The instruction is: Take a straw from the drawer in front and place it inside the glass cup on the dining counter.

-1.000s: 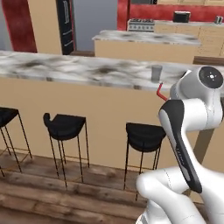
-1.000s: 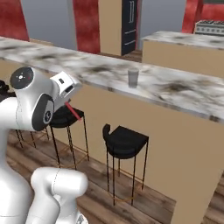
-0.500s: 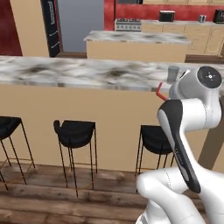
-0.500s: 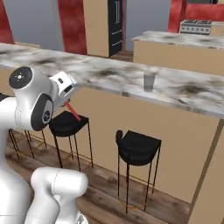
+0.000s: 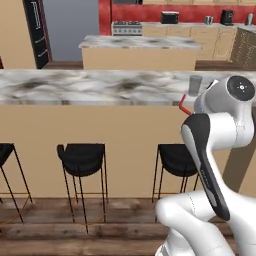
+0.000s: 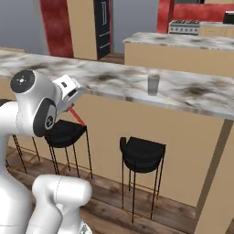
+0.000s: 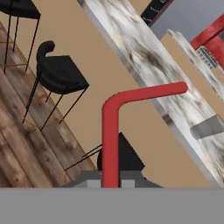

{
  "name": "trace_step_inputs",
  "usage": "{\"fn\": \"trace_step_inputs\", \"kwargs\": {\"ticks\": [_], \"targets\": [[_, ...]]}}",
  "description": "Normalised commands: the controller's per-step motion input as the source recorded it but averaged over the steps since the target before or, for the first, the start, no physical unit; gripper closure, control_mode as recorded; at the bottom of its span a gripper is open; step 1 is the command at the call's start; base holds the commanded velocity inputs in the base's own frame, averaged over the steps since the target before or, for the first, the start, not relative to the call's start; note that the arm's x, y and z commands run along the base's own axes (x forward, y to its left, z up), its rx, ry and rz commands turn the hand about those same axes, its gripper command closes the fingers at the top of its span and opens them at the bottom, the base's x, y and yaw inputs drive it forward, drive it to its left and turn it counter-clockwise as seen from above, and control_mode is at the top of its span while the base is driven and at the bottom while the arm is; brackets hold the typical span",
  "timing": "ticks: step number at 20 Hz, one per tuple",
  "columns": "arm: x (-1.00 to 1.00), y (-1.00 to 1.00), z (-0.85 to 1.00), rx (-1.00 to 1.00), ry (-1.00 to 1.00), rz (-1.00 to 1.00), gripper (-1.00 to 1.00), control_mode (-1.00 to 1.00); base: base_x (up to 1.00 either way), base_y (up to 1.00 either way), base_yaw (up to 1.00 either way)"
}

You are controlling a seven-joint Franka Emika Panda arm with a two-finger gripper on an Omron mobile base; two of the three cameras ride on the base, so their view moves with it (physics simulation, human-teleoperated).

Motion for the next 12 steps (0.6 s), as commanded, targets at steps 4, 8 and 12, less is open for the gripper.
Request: {"fn": "trace_step_inputs", "kwargs": {"ticks": [4, 8, 12], "targets": [[0.00, 0.00, 0.00, 0.00, 0.00, 0.00, 1.00, 1.00, 0.39, 0.41, -0.20], [0.00, 0.00, 0.00, 0.00, 0.00, 0.00, 1.00, 1.00, 0.45, 0.27, -0.18], [0.00, 0.00, 0.00, 0.00, 0.00, 0.00, 1.00, 1.00, 0.39, 0.01, -0.11]]}}
